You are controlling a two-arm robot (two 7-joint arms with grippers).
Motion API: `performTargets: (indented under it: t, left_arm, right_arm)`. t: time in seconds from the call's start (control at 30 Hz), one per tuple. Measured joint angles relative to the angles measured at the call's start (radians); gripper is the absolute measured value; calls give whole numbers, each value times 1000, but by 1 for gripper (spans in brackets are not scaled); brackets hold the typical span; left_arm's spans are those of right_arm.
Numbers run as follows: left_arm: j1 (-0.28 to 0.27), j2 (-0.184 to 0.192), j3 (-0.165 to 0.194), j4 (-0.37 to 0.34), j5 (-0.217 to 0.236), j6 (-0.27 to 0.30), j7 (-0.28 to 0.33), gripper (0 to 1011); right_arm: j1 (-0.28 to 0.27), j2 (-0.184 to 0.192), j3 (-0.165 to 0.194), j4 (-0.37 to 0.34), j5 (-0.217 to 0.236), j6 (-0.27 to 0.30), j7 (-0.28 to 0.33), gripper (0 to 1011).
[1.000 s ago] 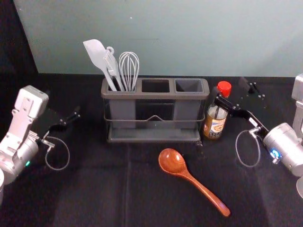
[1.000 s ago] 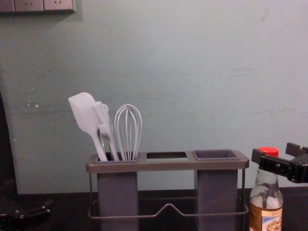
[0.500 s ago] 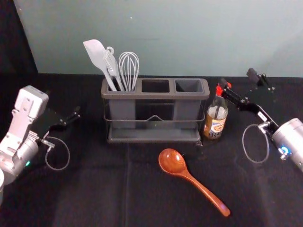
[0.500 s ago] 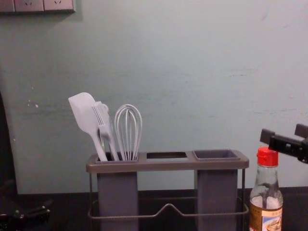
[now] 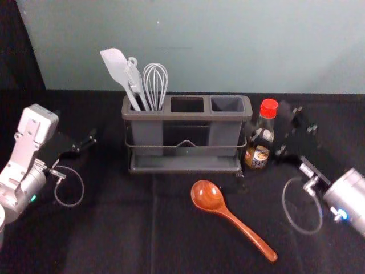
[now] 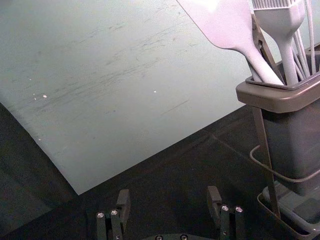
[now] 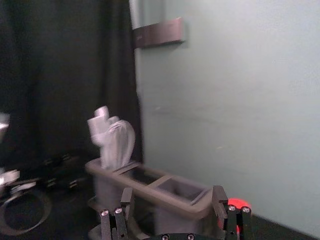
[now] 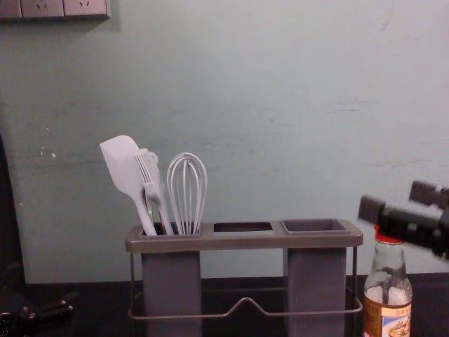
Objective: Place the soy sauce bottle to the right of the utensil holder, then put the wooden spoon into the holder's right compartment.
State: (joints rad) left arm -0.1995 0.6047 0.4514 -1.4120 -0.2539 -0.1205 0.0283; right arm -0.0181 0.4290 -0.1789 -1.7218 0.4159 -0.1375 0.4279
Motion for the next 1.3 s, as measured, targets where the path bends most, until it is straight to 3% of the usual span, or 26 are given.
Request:
performTargets:
  t: [0.27,0.4,0.7,1.3]
  left_arm:
    - [0,0,0,0,0,0,0,1005]
    - [0,0,0,0,0,0,0,1005]
    - [0,0,0,0,0,0,0,1005]
    - [0,0,0,0,0,0,0,1005]
  right_arm:
    - [-59,42,-66,-36,-16,19,35,1000]
    - [-69,60,-110,-35,-44,85,27,1000]
    - [-52,74,-173,-5,-115,232,-27,1000]
    - [-49,74,-174,0,-119,235,-29,1000]
